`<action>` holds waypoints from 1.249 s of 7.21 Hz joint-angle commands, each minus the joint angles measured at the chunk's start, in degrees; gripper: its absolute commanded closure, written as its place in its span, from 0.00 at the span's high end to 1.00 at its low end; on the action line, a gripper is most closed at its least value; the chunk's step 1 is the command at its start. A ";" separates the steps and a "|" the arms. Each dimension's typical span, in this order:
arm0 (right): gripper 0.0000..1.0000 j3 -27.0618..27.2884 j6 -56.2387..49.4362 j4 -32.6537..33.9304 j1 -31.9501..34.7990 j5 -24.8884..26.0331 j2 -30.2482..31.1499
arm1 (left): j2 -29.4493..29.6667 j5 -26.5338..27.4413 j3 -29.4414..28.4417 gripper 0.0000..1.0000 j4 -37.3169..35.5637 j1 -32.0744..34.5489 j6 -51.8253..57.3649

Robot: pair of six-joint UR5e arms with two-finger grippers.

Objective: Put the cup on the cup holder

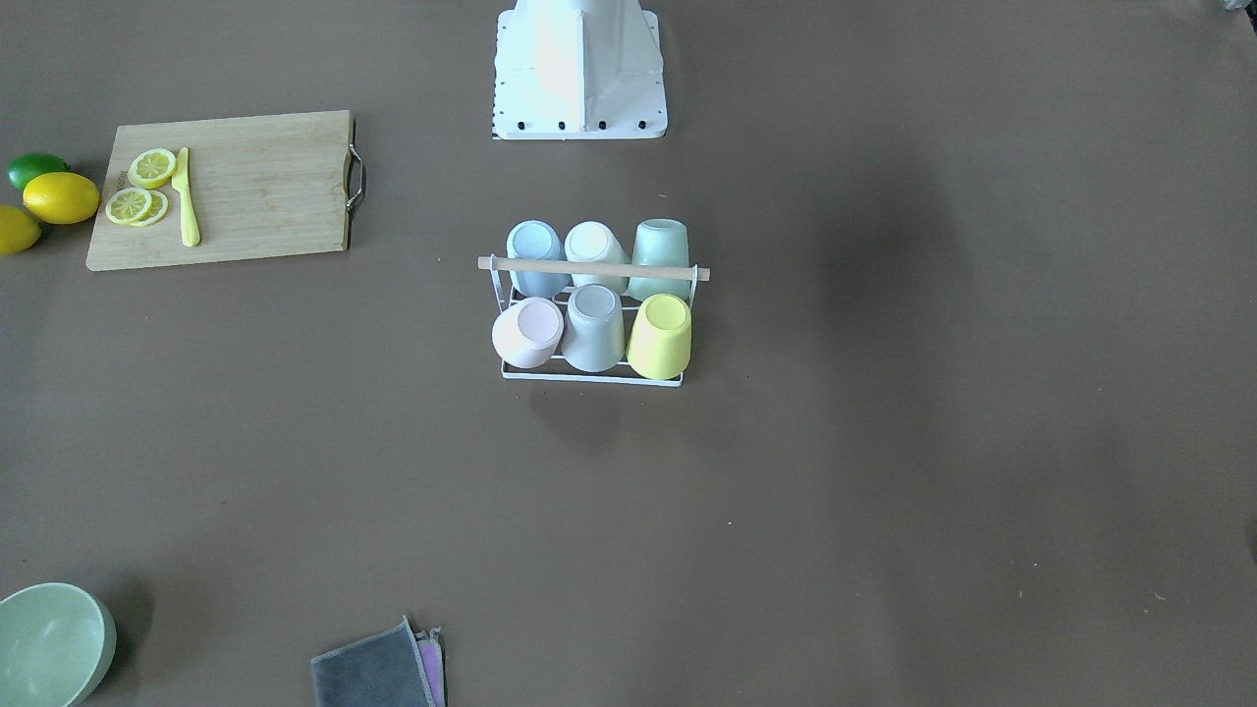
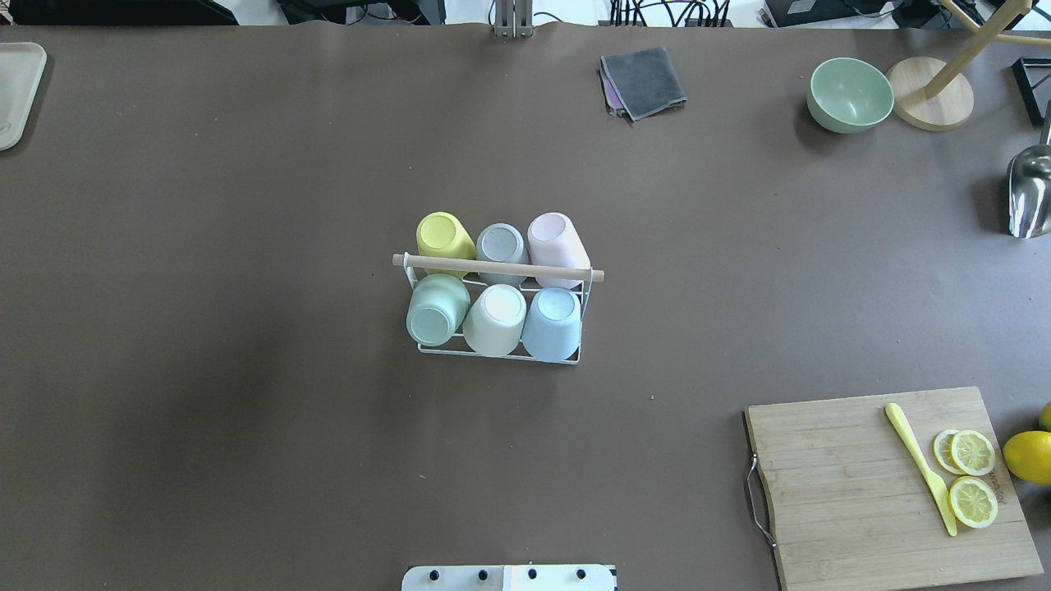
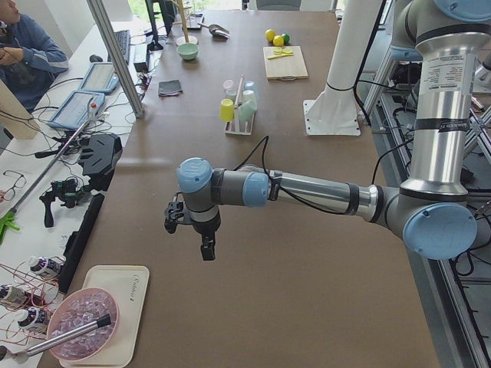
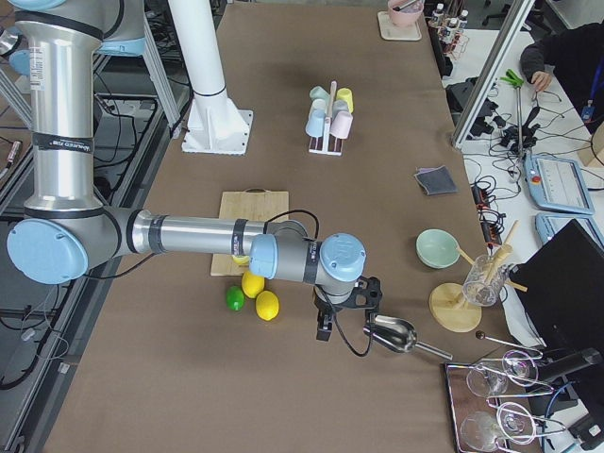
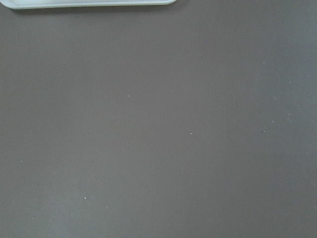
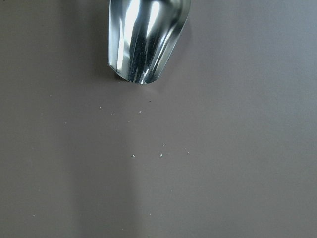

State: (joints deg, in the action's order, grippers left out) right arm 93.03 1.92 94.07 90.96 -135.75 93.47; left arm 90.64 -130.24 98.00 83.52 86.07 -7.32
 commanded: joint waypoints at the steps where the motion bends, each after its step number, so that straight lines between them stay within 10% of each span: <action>1: 1.00 -0.04 0.01 0.06 -0.09 0.05 -0.04 | -0.03 -0.01 0.35 0.98 0.07 0.06 -0.06; 9: 1.00 -0.13 0.01 0.06 -0.17 0.05 -0.04 | 0.06 -0.01 3.25 0.98 -0.37 0.06 -0.06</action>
State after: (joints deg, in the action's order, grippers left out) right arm 92.91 1.94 94.09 90.80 -135.70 93.42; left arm 90.84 -130.25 100.71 83.22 86.09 -7.37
